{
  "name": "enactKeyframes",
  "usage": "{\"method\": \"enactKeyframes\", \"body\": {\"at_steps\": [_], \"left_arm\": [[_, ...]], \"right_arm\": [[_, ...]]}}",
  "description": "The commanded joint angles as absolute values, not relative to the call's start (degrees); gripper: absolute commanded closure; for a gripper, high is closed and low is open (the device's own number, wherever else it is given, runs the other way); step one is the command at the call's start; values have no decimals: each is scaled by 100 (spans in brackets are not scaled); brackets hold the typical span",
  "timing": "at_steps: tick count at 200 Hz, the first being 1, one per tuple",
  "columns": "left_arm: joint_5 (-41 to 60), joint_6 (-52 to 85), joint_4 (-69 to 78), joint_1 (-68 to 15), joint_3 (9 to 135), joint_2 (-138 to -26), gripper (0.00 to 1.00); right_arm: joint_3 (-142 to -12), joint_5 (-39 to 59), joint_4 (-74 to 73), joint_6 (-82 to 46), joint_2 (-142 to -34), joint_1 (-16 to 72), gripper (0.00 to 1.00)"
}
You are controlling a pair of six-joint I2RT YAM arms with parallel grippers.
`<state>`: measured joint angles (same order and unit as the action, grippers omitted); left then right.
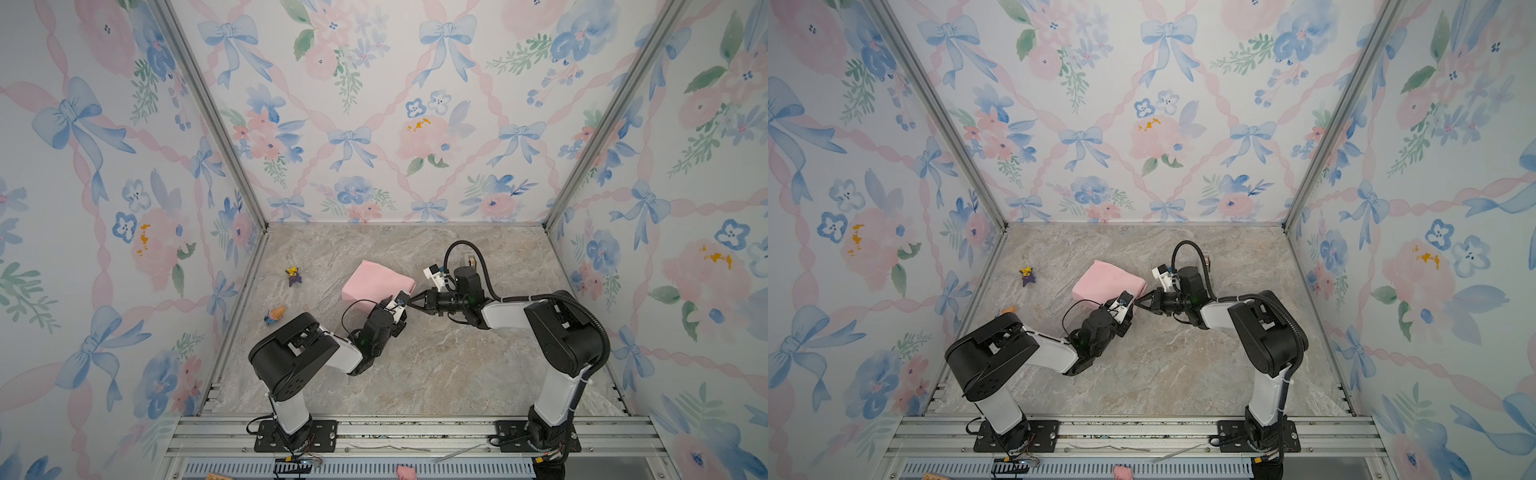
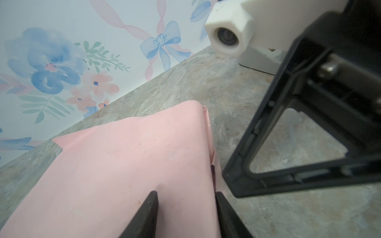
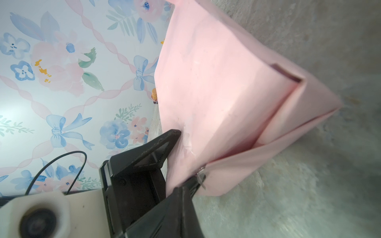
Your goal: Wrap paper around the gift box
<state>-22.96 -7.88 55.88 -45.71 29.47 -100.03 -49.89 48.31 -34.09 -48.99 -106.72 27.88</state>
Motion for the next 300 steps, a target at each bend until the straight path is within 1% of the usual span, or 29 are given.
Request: {"method": "enactKeyframes", "body": {"at_steps": [1,105,196,213,243,264,288,300], "left_arm": [[-2443,-554,4192,-4507,2639,-10424,55],[-2443,-551,4192,-4510,2637,-10433,55],[-2443,-544,4192,-4517,2639,-10424,55],[-2452,-545,4193,-4512,2637,-10424,55],[-2442,-541,4193,-4514,2646,-10451,55],[-2443,-546,4192,-4521,2641,-10451,55],[-2451,-546,4197,-4515,2646,-10439,55],[-2450,-548,4193,-4515,2637,-10433,55]], "right_arm": [[-5200,4786,-3279,-4769,-10720,2847,100],[-5291,4607,-3235,-4750,-11130,2856,100],[-5432,4597,-3715,-5016,-11451,2846,100],[-5290,4597,-3832,-5078,-11409,2815,100],[-4777,4597,-4073,-5145,-11093,2674,87],[-4535,4604,-4238,-5245,-10872,2618,74],[-4514,4640,-4261,-5268,-10739,2643,67],[-4536,4657,-4308,-5314,-10727,2645,66]]}}
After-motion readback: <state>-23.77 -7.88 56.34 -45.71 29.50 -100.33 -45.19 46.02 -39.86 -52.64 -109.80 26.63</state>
